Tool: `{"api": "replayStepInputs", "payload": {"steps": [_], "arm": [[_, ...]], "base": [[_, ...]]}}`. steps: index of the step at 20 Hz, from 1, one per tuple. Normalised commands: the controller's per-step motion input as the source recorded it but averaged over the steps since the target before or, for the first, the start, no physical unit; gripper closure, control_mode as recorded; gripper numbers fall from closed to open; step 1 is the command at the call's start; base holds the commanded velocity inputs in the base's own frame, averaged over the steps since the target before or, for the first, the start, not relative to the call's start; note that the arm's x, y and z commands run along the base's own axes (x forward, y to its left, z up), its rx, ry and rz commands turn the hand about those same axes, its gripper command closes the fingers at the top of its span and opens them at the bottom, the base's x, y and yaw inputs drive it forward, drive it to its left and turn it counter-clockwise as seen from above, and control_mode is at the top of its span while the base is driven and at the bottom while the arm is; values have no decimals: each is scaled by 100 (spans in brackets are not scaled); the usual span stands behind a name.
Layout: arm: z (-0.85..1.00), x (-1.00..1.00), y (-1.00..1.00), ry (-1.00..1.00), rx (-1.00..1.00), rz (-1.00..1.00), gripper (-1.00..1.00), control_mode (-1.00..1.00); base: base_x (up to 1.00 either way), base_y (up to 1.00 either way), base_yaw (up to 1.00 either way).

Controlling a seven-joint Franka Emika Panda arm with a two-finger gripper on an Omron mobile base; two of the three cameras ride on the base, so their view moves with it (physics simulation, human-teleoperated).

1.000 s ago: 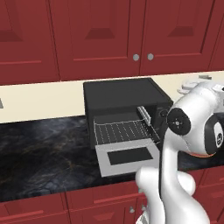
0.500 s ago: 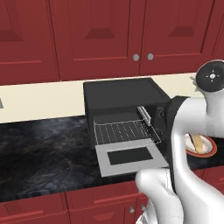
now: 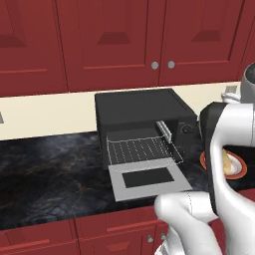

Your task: Pull the toaster oven rack outwards. Pick up the baguette from the plate and place it on the toaster oven rack. Close the toaster oven door fully and set the temperature to the lowest setting.

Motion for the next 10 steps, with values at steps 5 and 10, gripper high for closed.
{"api": "replayStepInputs", "payload": {"steps": [5,10], "arm": [[-14,24,-38,16,11,34,-100,-100],[-29,14,-45,17,15,41,-100,-100]], "base": [[0,0,0],[0,0,0]]}}
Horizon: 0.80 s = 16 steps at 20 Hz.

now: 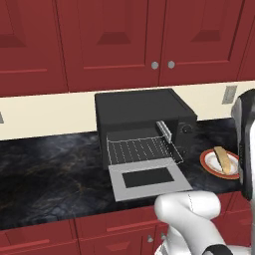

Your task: Pull the toaster oven rack outwards. Pick up the baguette from the plate and place it on the toaster oven rack. Close the toaster oven door fully and set the temperature to the lowest setting.

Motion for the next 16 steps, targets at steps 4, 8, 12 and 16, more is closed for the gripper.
{"api": "replayStepInputs", "payload": {"steps": [4,8,12,16], "arm": [[-37,18,-28,18,16,38,-100,-100],[-42,27,-21,13,15,24,-100,-100],[-44,23,-16,7,8,7,-100,-100],[-44,8,-15,16,-2,0,-100,-100]], "base": [[0,0,0],[0,0,0],[0,0,0],[0,0,0]]}}
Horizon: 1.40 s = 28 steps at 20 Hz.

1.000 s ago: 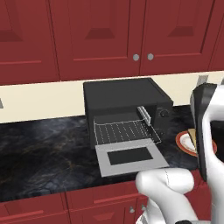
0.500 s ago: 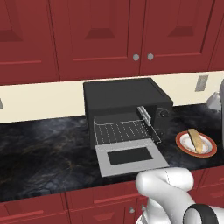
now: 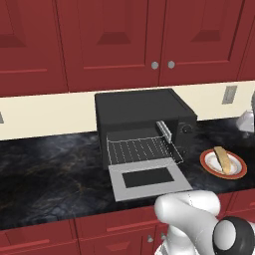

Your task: Pull the toaster oven rack outwards. Pick up the baguette from the plate and place it on the toaster oven rack. Close the toaster oven door fully and set the temperature to the lowest setting.

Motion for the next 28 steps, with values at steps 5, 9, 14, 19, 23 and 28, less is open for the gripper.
{"api": "replayStepInputs", "payload": {"steps": [5,9,14,19,23,28], "arm": [[-55,17,-11,13,-1,0,-100,-100],[-46,16,-8,0,0,1,-100,-100],[-41,24,-9,0,0,2,-100,-100],[-38,28,-14,0,0,1,-100,-100],[-34,26,-22,0,0,0,-100,-100],[-32,26,-18,0,0,0,-100,-100]], "base": [[0,0,0],[0,0,0],[0,0,0],[0,0,0],[0,0,0],[0,0,0]]}}
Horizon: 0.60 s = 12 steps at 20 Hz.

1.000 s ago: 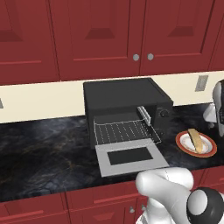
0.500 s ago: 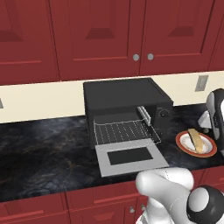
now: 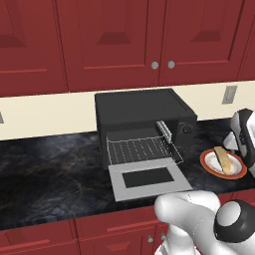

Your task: Pull the toaster oven rack outwards. Pick up the baguette from the plate and place it on the toaster oven rack. Close the toaster oven door fully and set the temperature to the lowest setting.

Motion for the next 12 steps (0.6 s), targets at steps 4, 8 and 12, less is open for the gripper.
{"api": "replayStepInputs", "payload": {"steps": [4,8,12], "arm": [[-33,27,-11,0,0,0,-100,-100],[-32,25,-9,0,0,0,-100,-100],[-29,23,-10,0,0,0,-100,-100]], "base": [[0,0,0],[0,0,0],[0,0,0]]}}
